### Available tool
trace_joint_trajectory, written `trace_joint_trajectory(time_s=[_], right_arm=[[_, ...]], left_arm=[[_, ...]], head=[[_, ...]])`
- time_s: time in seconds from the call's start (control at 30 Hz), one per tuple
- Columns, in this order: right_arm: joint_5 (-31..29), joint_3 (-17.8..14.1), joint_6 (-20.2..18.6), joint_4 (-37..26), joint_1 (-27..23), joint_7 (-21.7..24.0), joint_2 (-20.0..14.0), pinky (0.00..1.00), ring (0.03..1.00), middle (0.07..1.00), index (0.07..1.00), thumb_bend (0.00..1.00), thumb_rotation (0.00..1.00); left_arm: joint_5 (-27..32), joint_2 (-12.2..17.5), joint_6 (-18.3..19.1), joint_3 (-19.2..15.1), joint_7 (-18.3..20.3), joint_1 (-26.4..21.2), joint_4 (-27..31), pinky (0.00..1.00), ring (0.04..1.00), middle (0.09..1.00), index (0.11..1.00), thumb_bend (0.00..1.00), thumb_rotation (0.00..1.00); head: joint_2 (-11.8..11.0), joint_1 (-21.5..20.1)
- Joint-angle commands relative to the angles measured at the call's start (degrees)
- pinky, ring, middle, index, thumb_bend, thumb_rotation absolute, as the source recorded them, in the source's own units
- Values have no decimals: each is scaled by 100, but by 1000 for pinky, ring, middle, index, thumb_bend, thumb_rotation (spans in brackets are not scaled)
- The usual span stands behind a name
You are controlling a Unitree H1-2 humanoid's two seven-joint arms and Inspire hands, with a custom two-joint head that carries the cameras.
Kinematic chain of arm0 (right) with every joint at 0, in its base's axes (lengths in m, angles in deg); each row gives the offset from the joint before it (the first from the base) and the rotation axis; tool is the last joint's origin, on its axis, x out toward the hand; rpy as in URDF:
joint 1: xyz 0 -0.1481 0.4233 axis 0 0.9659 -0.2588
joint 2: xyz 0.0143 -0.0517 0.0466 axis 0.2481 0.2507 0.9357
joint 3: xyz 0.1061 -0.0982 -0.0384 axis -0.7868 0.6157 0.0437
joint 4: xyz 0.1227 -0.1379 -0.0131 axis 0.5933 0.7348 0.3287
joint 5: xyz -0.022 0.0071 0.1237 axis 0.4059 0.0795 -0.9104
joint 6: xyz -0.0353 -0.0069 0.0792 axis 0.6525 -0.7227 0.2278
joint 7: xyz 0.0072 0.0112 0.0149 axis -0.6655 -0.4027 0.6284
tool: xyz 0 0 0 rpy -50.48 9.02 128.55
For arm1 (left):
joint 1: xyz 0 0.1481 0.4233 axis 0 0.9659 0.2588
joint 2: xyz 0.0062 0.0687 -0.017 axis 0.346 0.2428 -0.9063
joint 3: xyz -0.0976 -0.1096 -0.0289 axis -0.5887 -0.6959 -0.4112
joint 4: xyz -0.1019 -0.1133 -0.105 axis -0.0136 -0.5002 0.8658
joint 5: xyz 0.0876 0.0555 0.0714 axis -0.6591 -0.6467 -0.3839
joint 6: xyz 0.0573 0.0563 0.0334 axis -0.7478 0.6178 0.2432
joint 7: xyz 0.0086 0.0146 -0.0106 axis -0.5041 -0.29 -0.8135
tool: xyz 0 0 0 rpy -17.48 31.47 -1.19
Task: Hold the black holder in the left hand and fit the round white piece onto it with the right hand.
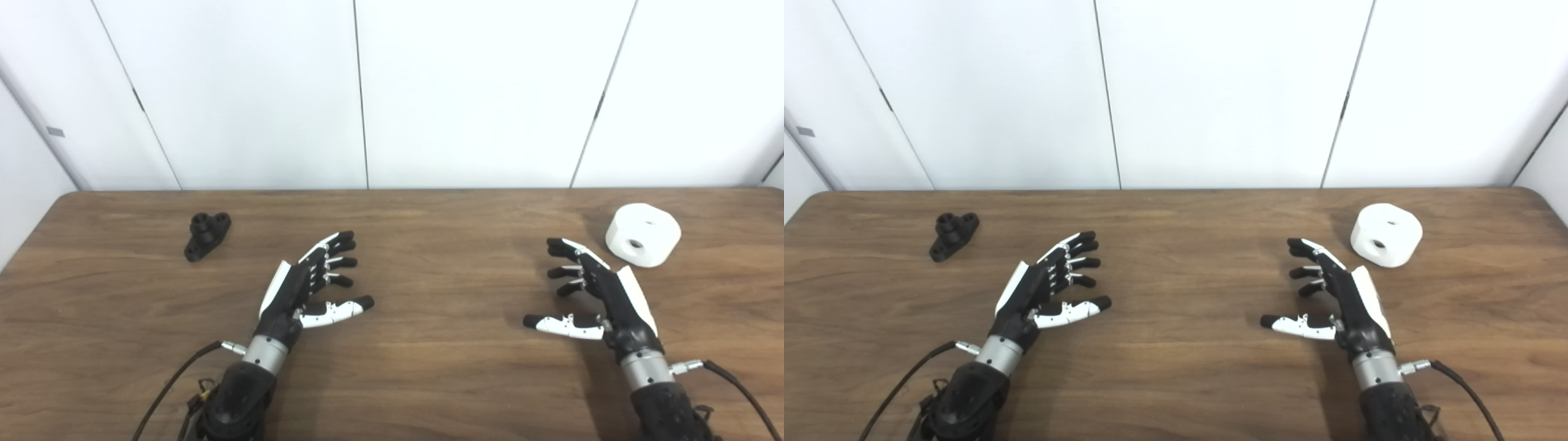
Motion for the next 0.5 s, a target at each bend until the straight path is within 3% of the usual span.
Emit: trace_joint_trajectory(time_s=[0.0,0.3,0.47], right_arm=[[-44,-40,234,-121,-142,-60,-34,533,685,812,812,817,15],[-17,-30,209,-151,-133,-70,-12,539,692,813,813,815,18],[-29,-39,240,-125,-128,-49,-60,534,691,813,814,811,16]], left_arm=[[32,-59,-52,65,96,-8,-141,634,780,838,870,770,9],[109,-63,-59,40,152,-5,-174,638,777,833,868,775,9],[39,-105,-132,63,121,-12,-235,614,764,833,862,773,8]], head=[[2,7],[9,-10],[-76,385]])
